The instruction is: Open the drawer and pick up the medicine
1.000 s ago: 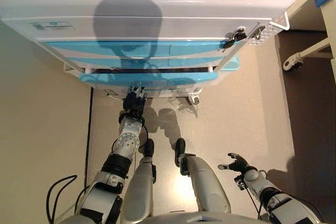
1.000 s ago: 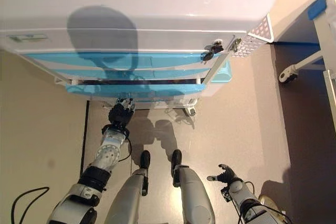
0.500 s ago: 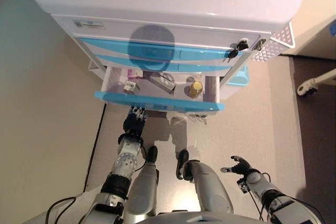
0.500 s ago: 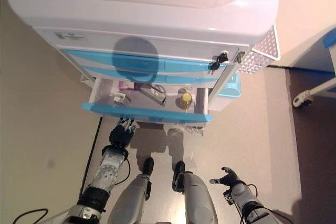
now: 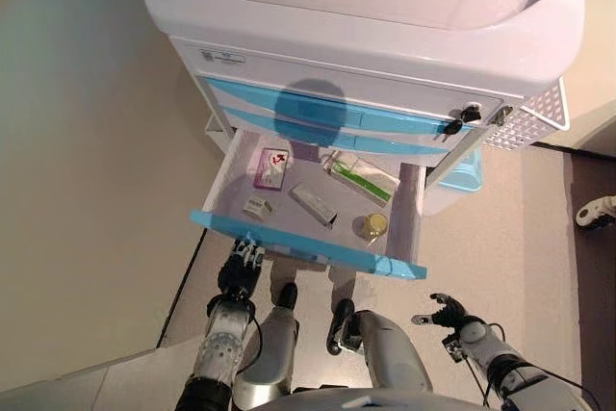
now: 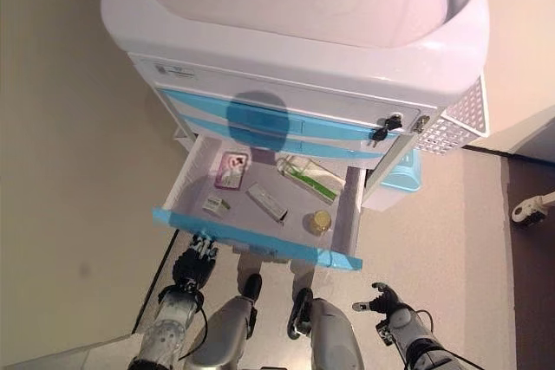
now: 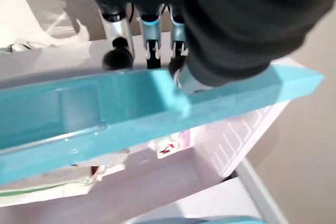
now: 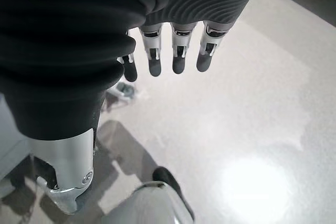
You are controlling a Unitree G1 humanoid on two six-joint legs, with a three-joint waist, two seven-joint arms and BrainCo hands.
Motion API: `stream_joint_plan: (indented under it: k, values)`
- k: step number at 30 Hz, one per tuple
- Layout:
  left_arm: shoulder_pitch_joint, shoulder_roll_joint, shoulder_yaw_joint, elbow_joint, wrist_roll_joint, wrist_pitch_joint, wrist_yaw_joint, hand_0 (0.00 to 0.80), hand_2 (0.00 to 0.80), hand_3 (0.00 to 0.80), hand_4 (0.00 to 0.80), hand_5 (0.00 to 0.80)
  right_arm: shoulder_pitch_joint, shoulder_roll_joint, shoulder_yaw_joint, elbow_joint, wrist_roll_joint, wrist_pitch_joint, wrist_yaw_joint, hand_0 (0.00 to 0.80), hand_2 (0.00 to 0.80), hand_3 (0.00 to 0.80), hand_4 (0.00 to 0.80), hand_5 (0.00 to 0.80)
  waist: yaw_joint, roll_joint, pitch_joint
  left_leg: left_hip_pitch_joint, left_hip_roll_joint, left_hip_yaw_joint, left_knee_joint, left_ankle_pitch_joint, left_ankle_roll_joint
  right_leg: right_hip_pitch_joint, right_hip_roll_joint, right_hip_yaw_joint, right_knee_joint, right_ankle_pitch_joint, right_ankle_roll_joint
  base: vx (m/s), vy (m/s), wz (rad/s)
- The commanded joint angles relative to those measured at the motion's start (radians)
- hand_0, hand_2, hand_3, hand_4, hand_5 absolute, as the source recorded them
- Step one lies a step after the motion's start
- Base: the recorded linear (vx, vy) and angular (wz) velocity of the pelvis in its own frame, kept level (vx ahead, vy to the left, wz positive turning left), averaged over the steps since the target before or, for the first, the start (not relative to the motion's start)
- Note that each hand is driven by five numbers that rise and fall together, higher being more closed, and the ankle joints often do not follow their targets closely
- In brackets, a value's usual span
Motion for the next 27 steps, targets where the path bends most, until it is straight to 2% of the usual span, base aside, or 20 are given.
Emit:
stream_joint_plan:
  k: [1, 10, 17, 23, 27]
  values:
    - [-0.006, 0.100, 0.256, -0.277, 0.027, -0.178, -0.084, 0.800, 0.800, 0.800, 0.800, 0.800, 0.031, -0.041, 0.005, 0.055, -0.028, 0.001, -0.001, 0.000, 0.000, 0.000, 0.000, 0.000, 0.040, 0.016, -0.081, -0.040, -0.063, 0.005, 0.119, -0.044, 0.076, 0.084, -0.041, 0.060, -0.064, 0.073, 0.121, 0.015, -0.014, 0.05]
    - [0.071, 0.079, 0.268, -0.313, -0.005, -0.174, -0.076, 0.800, 0.800, 0.800, 0.800, 0.800, 0.027, -0.032, 0.016, 0.061, -0.043, 0.005, -0.001, 0.000, 0.000, 0.000, 0.000, 0.000, 0.057, 0.017, -0.115, -0.035, -0.061, 0.014, 0.096, -0.045, 0.087, 0.080, -0.038, 0.072, -0.091, 0.088, 0.131, 0.006, 0.001, 0.01]
    - [0.113, 0.081, 0.283, -0.259, 0.000, -0.158, -0.057, 0.800, 0.800, 0.800, 0.800, 0.800, 0.030, -0.031, 0.010, 0.059, -0.036, 0.006, -0.005, 0.000, 0.000, 0.000, 0.000, 0.000, 0.059, 0.015, -0.138, -0.026, -0.056, 0.032, 0.069, -0.041, 0.092, 0.085, -0.034, 0.087, -0.128, 0.108, 0.141, 0.000, 0.000, 0.00]
    - [0.163, 0.117, 0.264, -0.227, 0.057, -0.125, -0.039, 0.800, 0.800, 0.800, 0.800, 0.800, 0.035, -0.042, -0.001, 0.047, -0.024, 0.010, -0.017, 0.000, 0.000, 0.000, 0.000, 0.000, 0.058, 0.016, -0.130, -0.022, -0.052, 0.041, 0.028, -0.024, 0.098, 0.083, -0.031, 0.100, -0.164, 0.135, 0.150, 0.000, 0.000, 0.00]
    - [0.192, 0.155, 0.232, -0.161, 0.113, -0.083, -0.028, 0.800, 0.800, 0.800, 0.800, 0.800, 0.042, -0.054, -0.006, 0.028, -0.002, 0.016, -0.024, 0.000, 0.000, 0.000, 0.000, 0.000, 0.048, 0.014, -0.118, -0.024, -0.051, 0.052, -0.009, 0.000, 0.102, 0.078, -0.027, 0.105, -0.207, 0.168, 0.160, -0.020, 0.031, -0.03]
